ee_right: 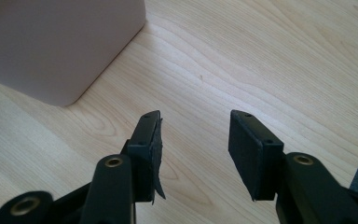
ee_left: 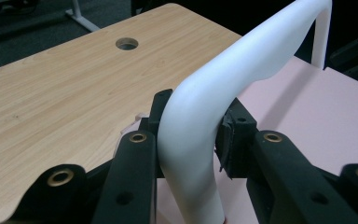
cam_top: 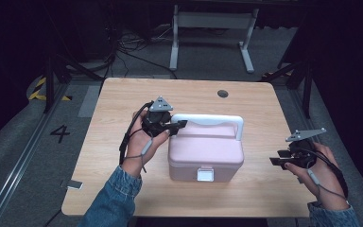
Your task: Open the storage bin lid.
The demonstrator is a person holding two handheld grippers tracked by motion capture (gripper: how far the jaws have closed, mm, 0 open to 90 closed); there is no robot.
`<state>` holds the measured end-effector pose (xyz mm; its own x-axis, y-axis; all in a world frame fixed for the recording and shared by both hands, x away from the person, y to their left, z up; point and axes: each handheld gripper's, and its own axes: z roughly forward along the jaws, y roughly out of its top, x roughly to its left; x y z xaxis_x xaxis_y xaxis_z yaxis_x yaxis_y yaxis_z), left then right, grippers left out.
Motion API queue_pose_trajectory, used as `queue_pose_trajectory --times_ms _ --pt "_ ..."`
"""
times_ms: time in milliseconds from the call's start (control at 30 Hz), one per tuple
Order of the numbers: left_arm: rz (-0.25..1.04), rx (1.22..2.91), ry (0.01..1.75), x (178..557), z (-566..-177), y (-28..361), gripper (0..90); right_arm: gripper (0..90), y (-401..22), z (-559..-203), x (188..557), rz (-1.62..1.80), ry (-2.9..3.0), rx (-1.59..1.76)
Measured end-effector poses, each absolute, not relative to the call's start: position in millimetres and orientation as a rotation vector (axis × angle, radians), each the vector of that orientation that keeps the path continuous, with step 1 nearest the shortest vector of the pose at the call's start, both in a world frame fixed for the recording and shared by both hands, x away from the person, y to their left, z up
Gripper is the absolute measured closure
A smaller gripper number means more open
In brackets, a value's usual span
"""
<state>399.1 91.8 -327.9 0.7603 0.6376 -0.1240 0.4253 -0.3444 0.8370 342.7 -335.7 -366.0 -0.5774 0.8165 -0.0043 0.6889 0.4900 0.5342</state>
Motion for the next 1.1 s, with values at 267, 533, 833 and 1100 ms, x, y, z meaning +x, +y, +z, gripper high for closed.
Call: queue_pose_trajectory --times_ms 267,533,833,1100 --pt "0.238 1.994 0.768 400 -320 94 70.8 55.3 -335 -363 342 0.797 2.488 1.249" --pt "0.195 1.985 0.743 406 -312 97 70.6 56.9 -335 -357 340 0.901 2.476 1.223" --pt "0.165 1.966 0.746 415 -304 100 70.5 63.6 -330 -351 335 1.078 2.464 1.119" --pt "0.147 1.952 0.752 424 -300 101 70.5 67.9 -321 -347 334 1.235 2.483 1.016"
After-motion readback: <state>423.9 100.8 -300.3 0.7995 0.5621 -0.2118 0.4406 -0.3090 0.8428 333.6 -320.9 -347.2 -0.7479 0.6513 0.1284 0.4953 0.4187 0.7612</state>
